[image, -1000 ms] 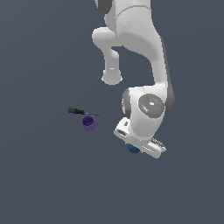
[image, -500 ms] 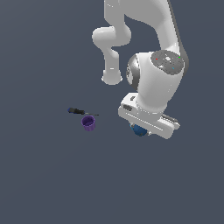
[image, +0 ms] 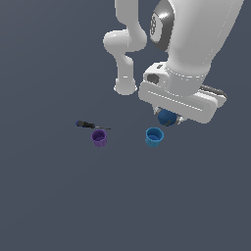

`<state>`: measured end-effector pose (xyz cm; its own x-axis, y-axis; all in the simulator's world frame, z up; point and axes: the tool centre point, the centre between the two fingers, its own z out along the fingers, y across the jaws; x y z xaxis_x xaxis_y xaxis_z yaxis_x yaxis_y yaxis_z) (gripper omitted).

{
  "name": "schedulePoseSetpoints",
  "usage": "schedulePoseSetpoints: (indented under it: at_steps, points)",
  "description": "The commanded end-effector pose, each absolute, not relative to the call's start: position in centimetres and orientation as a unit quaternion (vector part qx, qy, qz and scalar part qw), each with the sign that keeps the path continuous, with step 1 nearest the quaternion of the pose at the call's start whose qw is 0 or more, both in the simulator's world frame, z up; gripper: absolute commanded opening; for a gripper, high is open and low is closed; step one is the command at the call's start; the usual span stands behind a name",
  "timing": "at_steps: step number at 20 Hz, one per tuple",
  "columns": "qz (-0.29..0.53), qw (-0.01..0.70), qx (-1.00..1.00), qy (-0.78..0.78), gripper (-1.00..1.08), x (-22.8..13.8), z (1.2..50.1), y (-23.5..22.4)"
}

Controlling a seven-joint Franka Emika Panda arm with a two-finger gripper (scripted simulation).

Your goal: Pick up a designated object from a clutter of objects.

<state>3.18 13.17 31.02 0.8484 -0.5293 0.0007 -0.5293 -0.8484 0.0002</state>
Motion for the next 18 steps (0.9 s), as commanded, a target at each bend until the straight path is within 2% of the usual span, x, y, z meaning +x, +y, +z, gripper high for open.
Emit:
schedulePoseSetpoints:
  at_steps: [1, 10, 18]
  points:
    - [0.0, 0.0, 0.961, -0.275, -1.0, 2.4, 33.4, 13.5]
    - [0.0, 0.0, 0.961, -0.275, -1.0, 0.7, 39.1, 14.4]
    - [0.0, 0.0, 0.961, -0.275, -1.0, 0.6, 40.3, 14.6]
